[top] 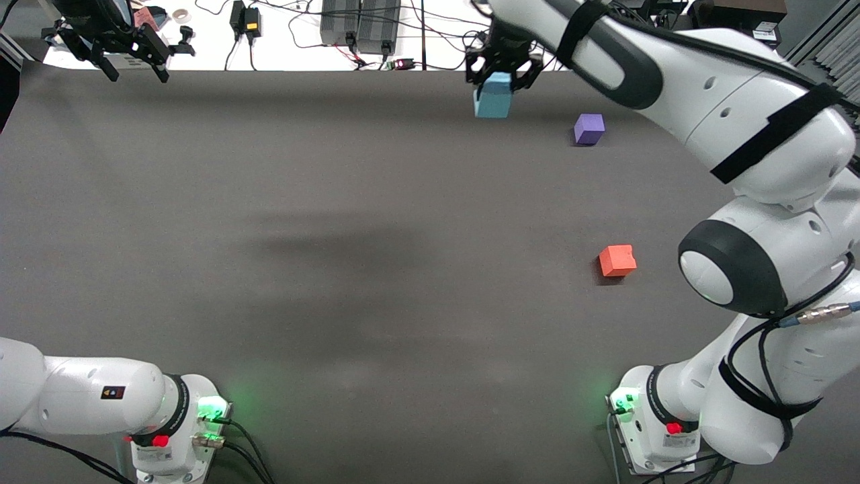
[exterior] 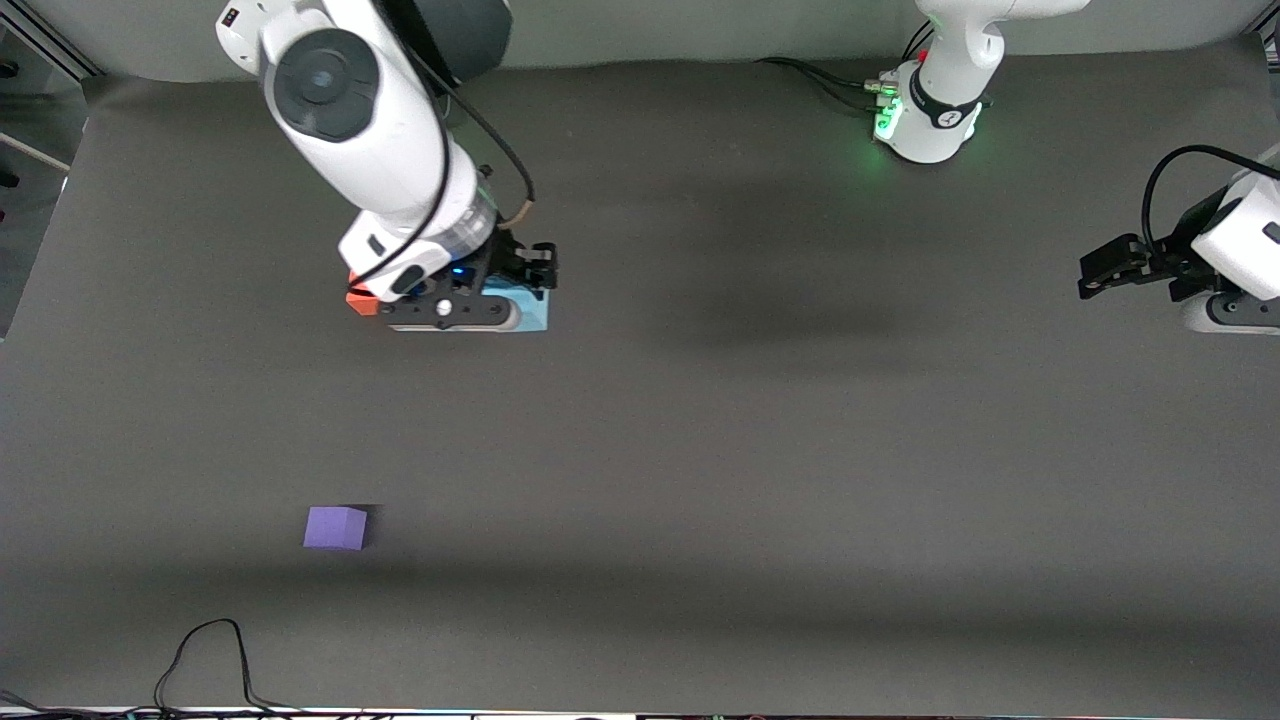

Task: Place blue block between orange and purple blocks
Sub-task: 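Carry the blue cube with the right gripper toward the orange cube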

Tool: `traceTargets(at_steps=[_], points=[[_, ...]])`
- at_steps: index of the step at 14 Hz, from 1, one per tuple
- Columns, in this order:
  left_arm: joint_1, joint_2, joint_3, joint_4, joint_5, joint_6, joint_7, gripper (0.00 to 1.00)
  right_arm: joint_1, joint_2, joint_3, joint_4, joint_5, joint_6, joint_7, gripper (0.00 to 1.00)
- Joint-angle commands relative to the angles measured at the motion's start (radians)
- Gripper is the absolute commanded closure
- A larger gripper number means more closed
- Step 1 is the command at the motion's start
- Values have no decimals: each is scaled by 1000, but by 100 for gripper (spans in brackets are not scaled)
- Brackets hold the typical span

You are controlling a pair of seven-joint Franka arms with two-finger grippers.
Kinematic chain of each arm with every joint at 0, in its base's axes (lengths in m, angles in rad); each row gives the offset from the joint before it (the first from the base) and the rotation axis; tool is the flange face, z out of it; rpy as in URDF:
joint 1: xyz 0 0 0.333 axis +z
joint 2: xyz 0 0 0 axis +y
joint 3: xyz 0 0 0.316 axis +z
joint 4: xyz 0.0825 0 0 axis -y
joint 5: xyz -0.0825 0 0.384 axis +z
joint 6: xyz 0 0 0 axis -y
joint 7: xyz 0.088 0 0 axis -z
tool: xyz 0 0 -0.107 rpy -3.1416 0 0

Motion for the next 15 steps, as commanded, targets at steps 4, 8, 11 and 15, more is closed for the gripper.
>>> traceTargets(at_steps=[4, 8, 11, 15], points=[[3, -8, -1, -8, 4, 18, 13, 0, 7, -142, -269, -200, -20, -48, -437, 82], [3, -8, -1, -8, 7, 19, 13, 0, 15, -172, -471, -355, -73, -8, -724, 82], [3, -8, -1, -8, 7, 19, 13, 0, 13, -184, -542, -496, -73, 114, -842, 82], [1, -8, -1, -8, 7, 19, 12, 0, 22, -169, -532, -751, -58, 442, -830, 82]])
